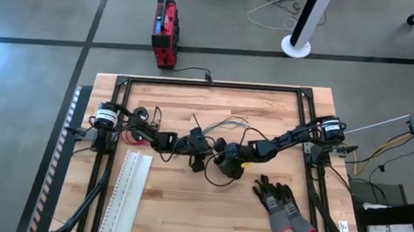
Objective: Ziptie cables
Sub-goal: Wrap the cables using a zip tie
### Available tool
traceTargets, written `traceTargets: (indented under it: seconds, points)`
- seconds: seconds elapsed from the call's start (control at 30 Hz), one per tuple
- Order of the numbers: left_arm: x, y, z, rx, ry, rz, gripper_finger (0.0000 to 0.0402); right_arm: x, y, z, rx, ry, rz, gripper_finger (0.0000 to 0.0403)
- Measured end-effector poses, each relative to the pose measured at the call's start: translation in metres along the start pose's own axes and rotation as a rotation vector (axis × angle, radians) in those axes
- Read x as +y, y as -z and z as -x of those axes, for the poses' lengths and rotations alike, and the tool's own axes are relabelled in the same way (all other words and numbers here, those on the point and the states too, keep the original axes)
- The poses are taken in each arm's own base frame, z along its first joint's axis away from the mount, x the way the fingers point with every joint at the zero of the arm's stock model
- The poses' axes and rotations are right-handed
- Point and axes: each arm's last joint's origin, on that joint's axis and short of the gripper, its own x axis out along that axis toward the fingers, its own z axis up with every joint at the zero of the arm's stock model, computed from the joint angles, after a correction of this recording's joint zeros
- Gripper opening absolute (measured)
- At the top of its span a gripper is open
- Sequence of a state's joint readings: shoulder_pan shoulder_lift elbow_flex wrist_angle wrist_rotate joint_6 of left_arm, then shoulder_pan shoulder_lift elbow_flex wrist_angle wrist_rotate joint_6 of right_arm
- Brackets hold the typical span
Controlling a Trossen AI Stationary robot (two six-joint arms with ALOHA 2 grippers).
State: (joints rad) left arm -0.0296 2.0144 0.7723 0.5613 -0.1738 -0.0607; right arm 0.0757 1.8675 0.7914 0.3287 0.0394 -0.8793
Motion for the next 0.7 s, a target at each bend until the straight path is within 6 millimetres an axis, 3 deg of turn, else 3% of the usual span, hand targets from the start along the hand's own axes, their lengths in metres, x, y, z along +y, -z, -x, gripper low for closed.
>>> traceTargets:
  seconds: [0.37,0.7]
  points:
    - [0.0,0.0,0.0,0.0,0.0,0.0,0.0098,-0.004,-0.005,0.0,-0.048,0.031,-0.233,0.0009]
    - [0.0,0.0,0.0,0.0,0.001,0.0,0.0098,-0.003,-0.016,0.01,-0.071,0.016,-0.235,0.0008]
